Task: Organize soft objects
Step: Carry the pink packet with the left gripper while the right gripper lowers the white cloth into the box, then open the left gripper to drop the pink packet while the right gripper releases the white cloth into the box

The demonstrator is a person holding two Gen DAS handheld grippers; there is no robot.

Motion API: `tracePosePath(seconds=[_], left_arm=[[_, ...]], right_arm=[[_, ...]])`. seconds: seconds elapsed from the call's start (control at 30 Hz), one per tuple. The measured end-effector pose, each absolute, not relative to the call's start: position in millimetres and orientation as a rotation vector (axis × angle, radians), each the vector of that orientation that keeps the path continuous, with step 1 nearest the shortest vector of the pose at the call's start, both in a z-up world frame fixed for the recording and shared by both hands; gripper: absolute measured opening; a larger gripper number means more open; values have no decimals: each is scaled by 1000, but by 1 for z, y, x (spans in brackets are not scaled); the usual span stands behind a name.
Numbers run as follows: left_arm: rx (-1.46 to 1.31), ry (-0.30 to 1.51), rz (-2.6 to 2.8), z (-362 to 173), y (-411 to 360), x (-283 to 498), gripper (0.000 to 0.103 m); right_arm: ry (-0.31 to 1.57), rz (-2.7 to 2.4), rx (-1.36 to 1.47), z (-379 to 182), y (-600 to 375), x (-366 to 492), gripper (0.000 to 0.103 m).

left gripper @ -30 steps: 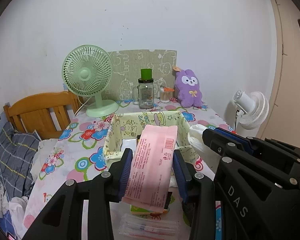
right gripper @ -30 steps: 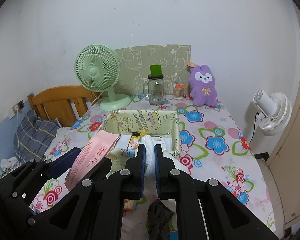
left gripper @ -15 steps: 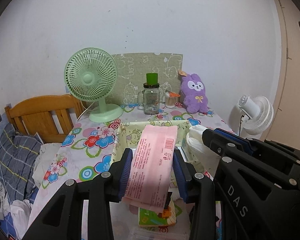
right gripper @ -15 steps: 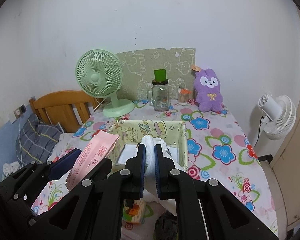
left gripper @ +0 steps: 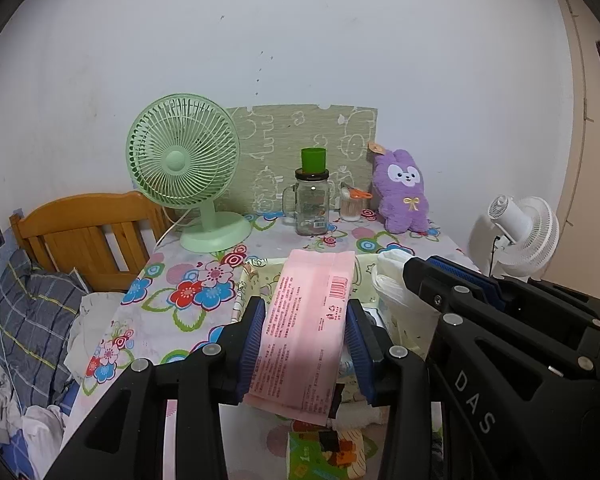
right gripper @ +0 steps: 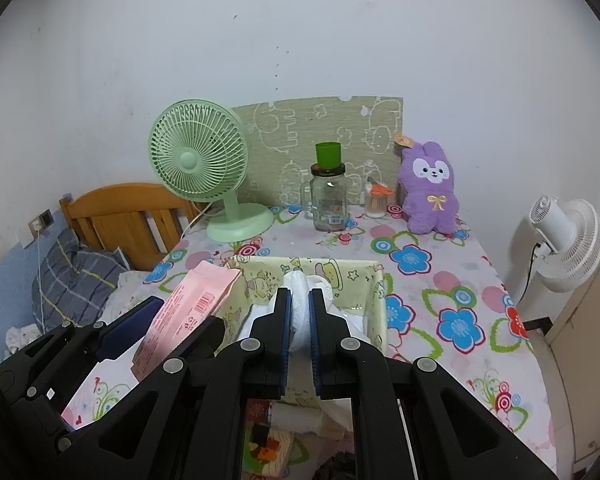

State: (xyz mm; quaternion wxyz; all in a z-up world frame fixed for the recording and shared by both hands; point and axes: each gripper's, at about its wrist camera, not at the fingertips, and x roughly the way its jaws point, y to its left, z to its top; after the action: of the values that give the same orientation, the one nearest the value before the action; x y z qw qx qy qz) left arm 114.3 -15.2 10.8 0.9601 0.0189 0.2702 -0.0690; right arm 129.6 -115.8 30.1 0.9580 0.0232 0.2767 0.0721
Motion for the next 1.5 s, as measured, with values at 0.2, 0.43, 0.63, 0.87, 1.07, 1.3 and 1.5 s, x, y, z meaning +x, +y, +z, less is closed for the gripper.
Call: tracePosePath(seconds=[0.2,0.43,0.63,0.87,1.07,1.3,1.5], left_arm=[[37,562,-132,7,-14,132,42],[38,581,-117,-1,-14,151,42],[32,602,-111,-9,-13,167,42],[29,629,-92,-19,-12,184,42],[22,643,-81,-27,-11,197,43],[10,667,-65,-36,-6,209,46],[-1,684,-63,-43,-3,216,70]], right_arm=[[575,154,47,25,-114,148,11],[592,169,52,17,-113,168,11],[611,173,57,8,-111,183,11],[639,186,65,-4,-109,205,11],[645,206,69,-13,-109,219,11],[639,239,58,-22,-103,233,11],[640,269,46,-27,-98,244,11]])
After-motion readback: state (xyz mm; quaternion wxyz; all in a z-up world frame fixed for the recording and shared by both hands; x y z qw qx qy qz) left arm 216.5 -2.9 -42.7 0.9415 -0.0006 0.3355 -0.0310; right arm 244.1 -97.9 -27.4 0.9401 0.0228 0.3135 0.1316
